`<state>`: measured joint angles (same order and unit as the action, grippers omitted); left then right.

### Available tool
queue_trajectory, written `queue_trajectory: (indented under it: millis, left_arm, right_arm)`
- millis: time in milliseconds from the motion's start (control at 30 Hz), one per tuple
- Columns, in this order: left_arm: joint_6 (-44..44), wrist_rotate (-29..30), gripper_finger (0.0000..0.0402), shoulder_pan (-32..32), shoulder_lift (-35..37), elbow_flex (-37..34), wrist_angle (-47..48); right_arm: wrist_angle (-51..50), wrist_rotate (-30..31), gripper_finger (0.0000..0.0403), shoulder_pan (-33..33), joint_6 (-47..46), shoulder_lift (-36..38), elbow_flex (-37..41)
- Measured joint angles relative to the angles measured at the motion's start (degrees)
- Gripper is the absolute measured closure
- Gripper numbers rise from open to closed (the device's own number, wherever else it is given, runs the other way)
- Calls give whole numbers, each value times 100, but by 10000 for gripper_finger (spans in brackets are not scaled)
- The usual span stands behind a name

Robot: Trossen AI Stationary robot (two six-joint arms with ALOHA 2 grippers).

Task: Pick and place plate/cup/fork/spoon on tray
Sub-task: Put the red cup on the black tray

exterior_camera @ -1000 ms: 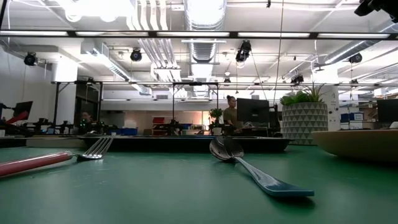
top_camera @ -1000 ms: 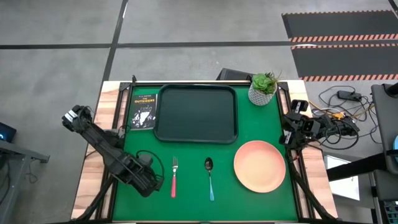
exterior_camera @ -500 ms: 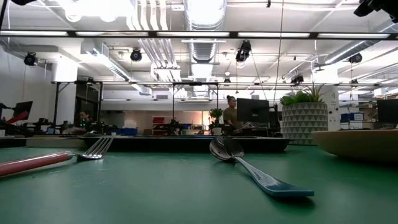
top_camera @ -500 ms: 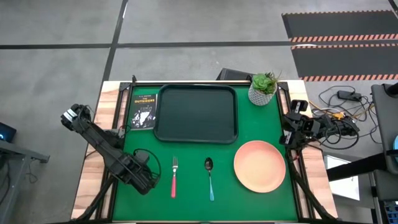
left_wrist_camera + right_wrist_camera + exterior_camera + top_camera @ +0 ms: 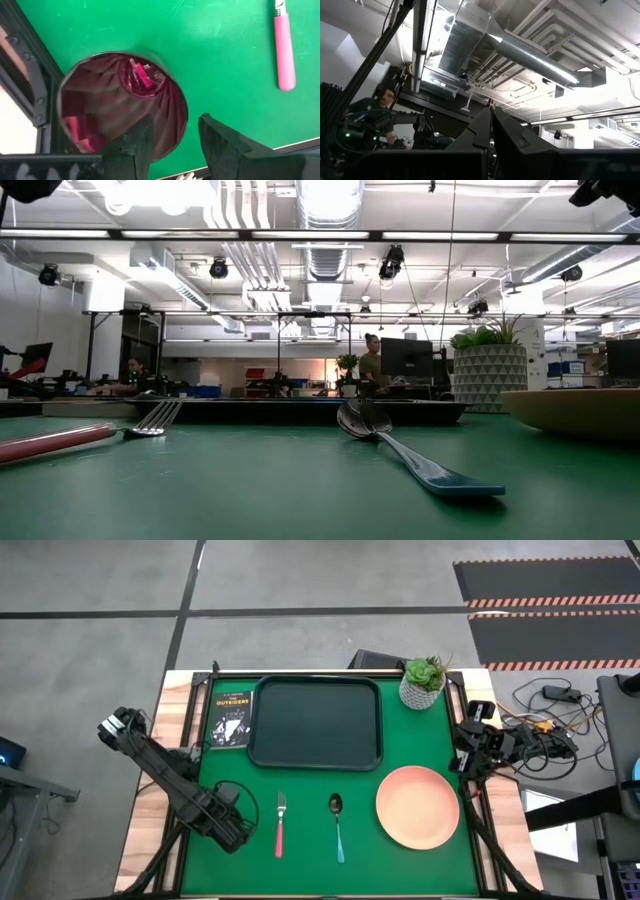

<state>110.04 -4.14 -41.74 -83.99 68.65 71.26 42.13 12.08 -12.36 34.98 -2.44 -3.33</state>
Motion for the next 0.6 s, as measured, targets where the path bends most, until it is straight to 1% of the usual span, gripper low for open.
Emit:
queue_trajectory:
  millis: [167, 300, 400, 600]
  left_arm:
    - [-113, -7, 266, -1, -4, -270, -478]
    - [-133, -10, 276, -2, -7, -332, -504]
    - [-144, -13, 305, -2, -7, -340, -491]
    - [-135, -20, 386, -2, -7, -340, -489]
  right_arm:
    - [-15, 0, 394, 0, -7, 0, 0]
    - [-27, 0, 394, 2, -49, 0, 0]
    - [-28, 0, 394, 2, -61, 0, 0]
    - [-35, 0, 394, 0, -59, 0, 0]
